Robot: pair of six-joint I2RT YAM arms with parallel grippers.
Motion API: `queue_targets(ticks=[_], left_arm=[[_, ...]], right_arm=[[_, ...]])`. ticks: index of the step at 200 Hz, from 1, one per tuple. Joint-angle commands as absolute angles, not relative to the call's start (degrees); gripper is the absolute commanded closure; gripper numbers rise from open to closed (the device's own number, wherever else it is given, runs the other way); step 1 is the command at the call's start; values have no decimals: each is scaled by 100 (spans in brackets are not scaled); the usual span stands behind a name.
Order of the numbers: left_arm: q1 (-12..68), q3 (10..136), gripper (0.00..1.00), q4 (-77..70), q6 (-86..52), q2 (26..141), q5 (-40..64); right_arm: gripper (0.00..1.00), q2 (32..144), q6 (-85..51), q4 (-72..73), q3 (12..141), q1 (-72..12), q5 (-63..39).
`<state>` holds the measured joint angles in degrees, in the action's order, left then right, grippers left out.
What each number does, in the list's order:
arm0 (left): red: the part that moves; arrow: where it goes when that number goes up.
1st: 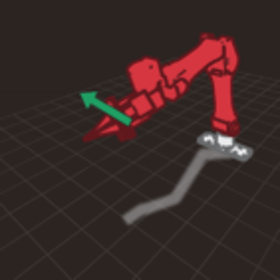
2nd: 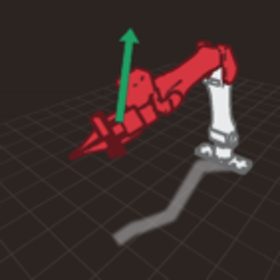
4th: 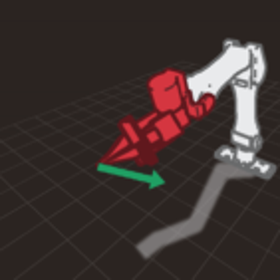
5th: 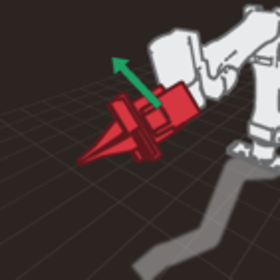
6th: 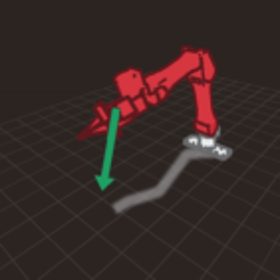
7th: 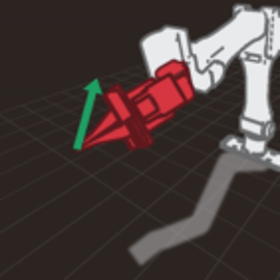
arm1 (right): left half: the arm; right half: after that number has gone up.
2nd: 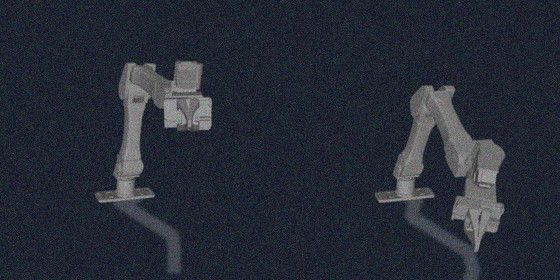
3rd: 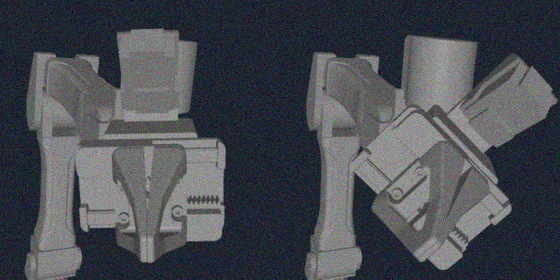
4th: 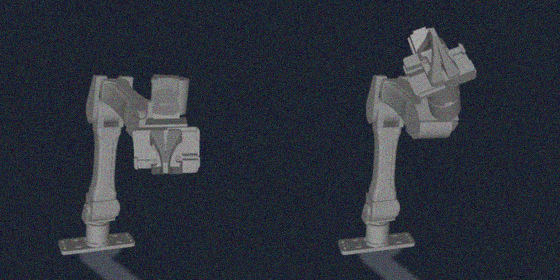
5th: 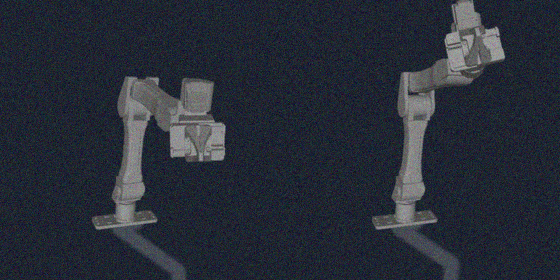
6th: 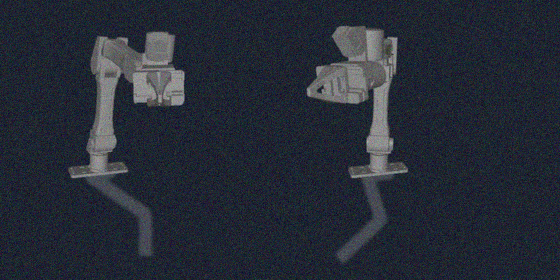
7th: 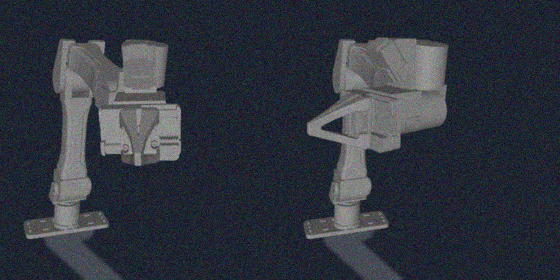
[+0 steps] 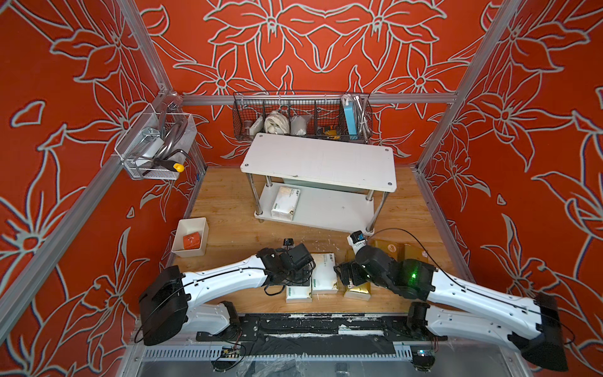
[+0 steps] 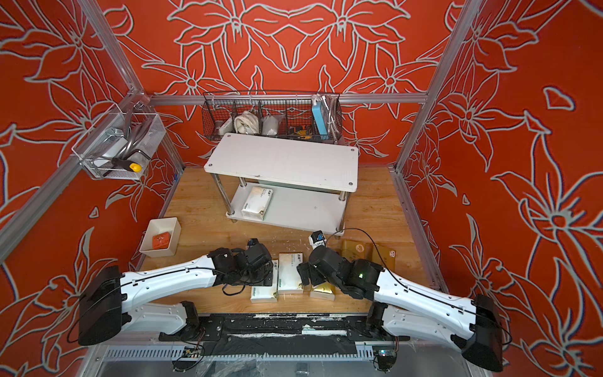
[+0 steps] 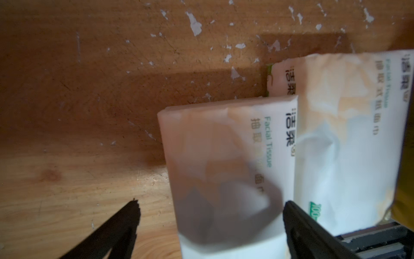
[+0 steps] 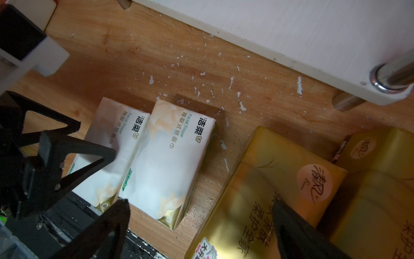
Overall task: Place the tissue boxes on the shelf by color
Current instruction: Pick up the box of tissues from the center of the board.
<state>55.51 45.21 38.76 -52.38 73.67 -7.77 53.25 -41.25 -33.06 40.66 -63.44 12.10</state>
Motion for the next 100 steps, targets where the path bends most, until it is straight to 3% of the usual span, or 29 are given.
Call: queue_targets(ticks=[1, 100], left_arm=[[5599, 4632, 2, 3774, -5170, 7429, -831], [5713, 4654, 2, 3532, -5124, 7817, -747]], right_arm=[[1, 5369, -4079, -3480, 4280, -6372, 1388], [1, 5572, -4052, -3542, 4439, -6371, 1414]])
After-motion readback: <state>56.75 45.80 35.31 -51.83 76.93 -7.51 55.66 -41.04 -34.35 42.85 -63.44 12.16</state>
